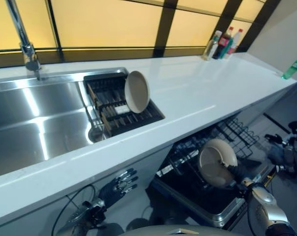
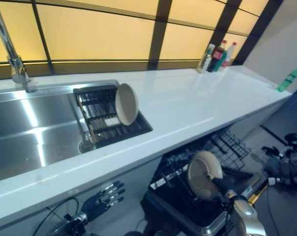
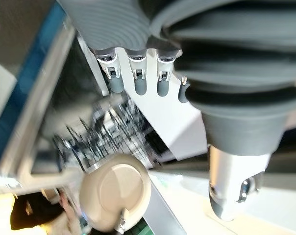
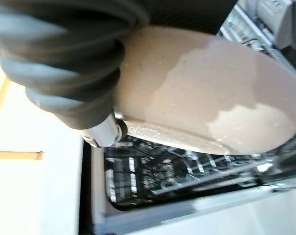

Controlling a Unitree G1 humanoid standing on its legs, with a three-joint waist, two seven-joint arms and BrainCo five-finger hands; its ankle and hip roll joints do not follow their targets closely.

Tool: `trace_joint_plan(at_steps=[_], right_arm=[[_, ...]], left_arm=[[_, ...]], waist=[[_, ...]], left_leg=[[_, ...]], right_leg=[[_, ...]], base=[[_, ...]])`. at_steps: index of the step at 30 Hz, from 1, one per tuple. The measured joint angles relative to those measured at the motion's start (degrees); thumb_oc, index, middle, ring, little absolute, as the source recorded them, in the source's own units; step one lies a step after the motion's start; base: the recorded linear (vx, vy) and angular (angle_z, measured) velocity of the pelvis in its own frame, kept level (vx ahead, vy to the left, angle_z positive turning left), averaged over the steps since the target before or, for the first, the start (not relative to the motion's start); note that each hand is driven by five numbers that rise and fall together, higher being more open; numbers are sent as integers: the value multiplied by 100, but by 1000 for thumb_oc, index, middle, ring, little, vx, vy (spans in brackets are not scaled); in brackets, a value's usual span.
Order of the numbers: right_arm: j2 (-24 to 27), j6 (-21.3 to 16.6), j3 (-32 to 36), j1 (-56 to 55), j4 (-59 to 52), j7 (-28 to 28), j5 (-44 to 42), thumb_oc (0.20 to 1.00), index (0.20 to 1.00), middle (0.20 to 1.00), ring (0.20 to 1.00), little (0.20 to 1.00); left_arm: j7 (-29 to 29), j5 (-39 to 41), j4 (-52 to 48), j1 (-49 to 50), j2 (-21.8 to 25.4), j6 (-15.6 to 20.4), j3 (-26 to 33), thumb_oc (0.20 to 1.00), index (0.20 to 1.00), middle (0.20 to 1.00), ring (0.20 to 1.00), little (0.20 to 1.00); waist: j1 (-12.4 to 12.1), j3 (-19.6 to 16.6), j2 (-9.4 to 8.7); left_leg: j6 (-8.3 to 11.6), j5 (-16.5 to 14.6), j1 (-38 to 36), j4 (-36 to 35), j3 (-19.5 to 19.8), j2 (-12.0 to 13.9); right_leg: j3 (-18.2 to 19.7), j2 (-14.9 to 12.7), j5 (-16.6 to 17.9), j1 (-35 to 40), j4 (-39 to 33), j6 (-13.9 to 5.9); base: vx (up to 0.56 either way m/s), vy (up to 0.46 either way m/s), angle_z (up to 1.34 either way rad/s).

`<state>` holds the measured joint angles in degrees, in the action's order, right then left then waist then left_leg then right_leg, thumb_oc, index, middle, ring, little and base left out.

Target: Pick up plates and place into dishwasher.

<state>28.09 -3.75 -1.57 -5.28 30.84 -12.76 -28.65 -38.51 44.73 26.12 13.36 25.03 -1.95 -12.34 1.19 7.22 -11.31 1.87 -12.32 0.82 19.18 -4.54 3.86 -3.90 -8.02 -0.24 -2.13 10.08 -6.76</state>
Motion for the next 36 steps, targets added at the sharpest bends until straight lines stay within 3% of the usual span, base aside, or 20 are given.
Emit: trace_joint_plan(at_steps=[2,13,31,36], right_arm=[[8,-31,1,69,250,54,-2,200,200,200,200,200],[-20,-338,3,279,363,346,71,200,200,200,200,200],[133,-484,-282,682,425,507,699,200,200,200,200,200],[213,-495,-453,982,965,520,1101,200,200,200,200,200]], left_arm=[[31,-262,42,35,97,12,68,1000,1000,1000,1000,1000],[146,-924,455,38,310,-79,285,1000,1000,1000,1000,1000],[141,-1019,461,-278,1014,-521,527,1000,1000,1000,1000,1000],[132,-1022,424,-352,1177,-622,683,1000,1000,1000,1000,1000]], waist=[[-84,112,35],[-69,642,192],[-226,1197,-30],[-479,1252,-84]], left_leg=[[-2,-37,7,91,27,17],[-60,-212,349,725,174,55],[-132,-293,1238,1534,390,180],[-143,-305,1301,1566,474,166]], right_leg=[[-24,7,-2,44,8,-4],[-129,-21,-17,-42,252,-35],[-206,79,84,-429,387,-126],[-264,95,133,-396,361,-118]], base=[[63,-91,8],[5,-87,5],[-29,-112,9],[11,-96,8]])
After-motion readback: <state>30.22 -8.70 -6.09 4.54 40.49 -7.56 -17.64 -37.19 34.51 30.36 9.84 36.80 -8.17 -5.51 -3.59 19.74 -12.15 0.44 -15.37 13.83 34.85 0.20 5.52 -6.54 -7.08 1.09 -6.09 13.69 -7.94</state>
